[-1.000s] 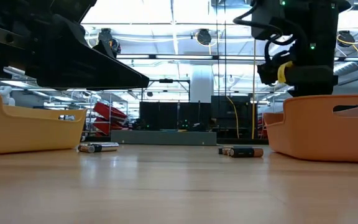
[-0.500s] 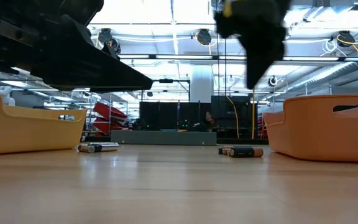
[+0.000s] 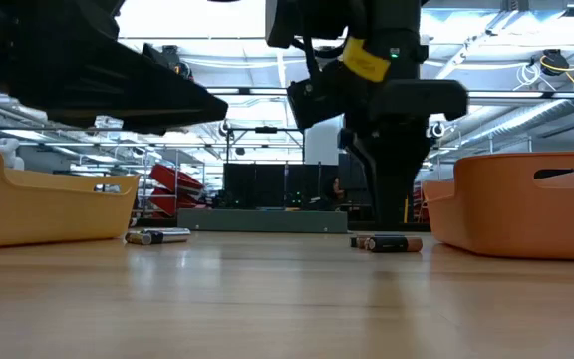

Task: Sort batteries
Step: Put the black battery into the orange bin

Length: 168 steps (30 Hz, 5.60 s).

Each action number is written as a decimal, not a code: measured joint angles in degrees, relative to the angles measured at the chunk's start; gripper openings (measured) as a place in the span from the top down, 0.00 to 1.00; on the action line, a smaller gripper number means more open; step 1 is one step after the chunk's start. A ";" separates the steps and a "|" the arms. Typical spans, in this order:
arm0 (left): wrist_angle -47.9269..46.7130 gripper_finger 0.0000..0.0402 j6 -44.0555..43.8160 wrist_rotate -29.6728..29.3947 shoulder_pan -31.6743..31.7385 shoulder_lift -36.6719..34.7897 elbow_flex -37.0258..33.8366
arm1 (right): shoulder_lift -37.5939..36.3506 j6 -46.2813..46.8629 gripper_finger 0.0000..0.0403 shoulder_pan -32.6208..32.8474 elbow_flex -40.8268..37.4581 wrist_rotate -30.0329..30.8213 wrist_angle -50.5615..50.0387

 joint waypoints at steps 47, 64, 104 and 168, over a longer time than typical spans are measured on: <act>-0.45 0.61 14.84 -7.98 1.04 -0.81 0.11 | 2.48 -5.72 0.95 -1.47 11.98 9.00 -12.03; -0.89 0.61 11.65 -7.85 -0.75 -0.81 0.09 | -25.94 19.06 0.88 -2.29 -24.51 1.95 -0.73; -3.43 0.61 11.80 -6.27 0.44 -0.84 0.07 | 2.97 -1.58 0.70 -12.96 5.03 -4.34 -1.44; -3.93 0.61 11.61 -6.48 0.44 -0.84 0.09 | 6.25 -3.77 0.69 -16.07 4.98 -2.35 -4.54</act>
